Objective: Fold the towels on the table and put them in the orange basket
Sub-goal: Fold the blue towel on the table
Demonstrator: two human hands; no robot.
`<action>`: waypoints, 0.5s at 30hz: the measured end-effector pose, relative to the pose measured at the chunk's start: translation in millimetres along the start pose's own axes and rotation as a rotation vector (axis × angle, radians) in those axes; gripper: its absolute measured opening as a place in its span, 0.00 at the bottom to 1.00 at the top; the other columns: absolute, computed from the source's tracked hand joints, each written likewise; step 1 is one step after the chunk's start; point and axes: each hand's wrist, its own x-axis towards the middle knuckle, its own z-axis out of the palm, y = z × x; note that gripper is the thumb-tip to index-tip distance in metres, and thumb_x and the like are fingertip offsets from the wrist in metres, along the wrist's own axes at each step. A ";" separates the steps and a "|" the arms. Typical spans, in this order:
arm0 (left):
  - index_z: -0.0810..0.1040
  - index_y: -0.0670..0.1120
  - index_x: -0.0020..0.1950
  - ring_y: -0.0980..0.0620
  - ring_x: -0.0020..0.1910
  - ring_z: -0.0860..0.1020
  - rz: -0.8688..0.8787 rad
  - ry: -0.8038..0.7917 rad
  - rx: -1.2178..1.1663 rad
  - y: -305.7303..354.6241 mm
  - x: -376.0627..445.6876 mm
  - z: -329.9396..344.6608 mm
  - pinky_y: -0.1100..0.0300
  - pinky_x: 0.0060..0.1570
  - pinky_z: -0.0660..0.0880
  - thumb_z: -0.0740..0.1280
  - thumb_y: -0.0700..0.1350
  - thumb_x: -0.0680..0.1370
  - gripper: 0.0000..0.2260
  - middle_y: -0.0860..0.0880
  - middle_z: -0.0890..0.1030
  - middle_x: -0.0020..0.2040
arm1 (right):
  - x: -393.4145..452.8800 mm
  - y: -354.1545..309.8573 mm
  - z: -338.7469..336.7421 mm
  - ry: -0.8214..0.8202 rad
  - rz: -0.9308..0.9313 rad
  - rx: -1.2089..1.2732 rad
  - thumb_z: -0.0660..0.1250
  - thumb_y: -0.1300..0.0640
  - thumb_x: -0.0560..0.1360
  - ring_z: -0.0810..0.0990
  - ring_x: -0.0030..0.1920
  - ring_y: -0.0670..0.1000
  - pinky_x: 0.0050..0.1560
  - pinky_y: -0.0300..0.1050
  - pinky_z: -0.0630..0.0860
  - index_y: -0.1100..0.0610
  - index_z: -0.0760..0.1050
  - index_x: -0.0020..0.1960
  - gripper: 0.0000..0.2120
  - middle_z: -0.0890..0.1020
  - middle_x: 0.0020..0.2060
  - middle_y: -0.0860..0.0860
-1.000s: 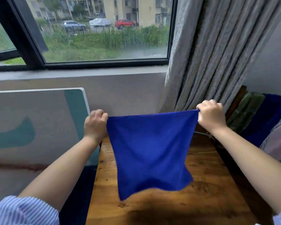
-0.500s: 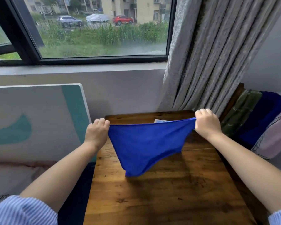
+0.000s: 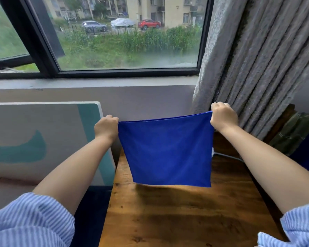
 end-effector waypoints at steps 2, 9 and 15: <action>0.77 0.37 0.54 0.39 0.53 0.76 -0.033 0.019 -0.005 -1.3 14.4 -3.6 0.53 0.41 0.70 0.55 0.35 0.79 0.12 0.39 0.77 0.53 | 12.3 -3.1 3.8 0.068 -0.018 0.035 0.55 0.73 0.71 0.71 0.55 0.63 0.40 0.49 0.63 0.69 0.72 0.50 0.11 0.76 0.51 0.65; 0.79 0.35 0.45 0.37 0.42 0.78 0.159 0.296 -0.151 -22.2 19.5 -9.4 0.50 0.34 0.74 0.58 0.35 0.77 0.11 0.37 0.79 0.42 | 13.6 15.9 16.3 0.109 -0.151 0.151 0.61 0.71 0.70 0.75 0.51 0.64 0.45 0.53 0.72 0.70 0.74 0.44 0.05 0.78 0.45 0.67; 0.81 0.41 0.38 0.44 0.29 0.80 0.564 0.044 -0.080 -51.1 -50.5 33.0 0.59 0.24 0.75 0.66 0.35 0.70 0.05 0.42 0.79 0.34 | -53.8 49.7 41.5 -0.299 -0.387 0.152 0.67 0.72 0.65 0.79 0.45 0.63 0.48 0.52 0.74 0.67 0.78 0.38 0.03 0.81 0.39 0.64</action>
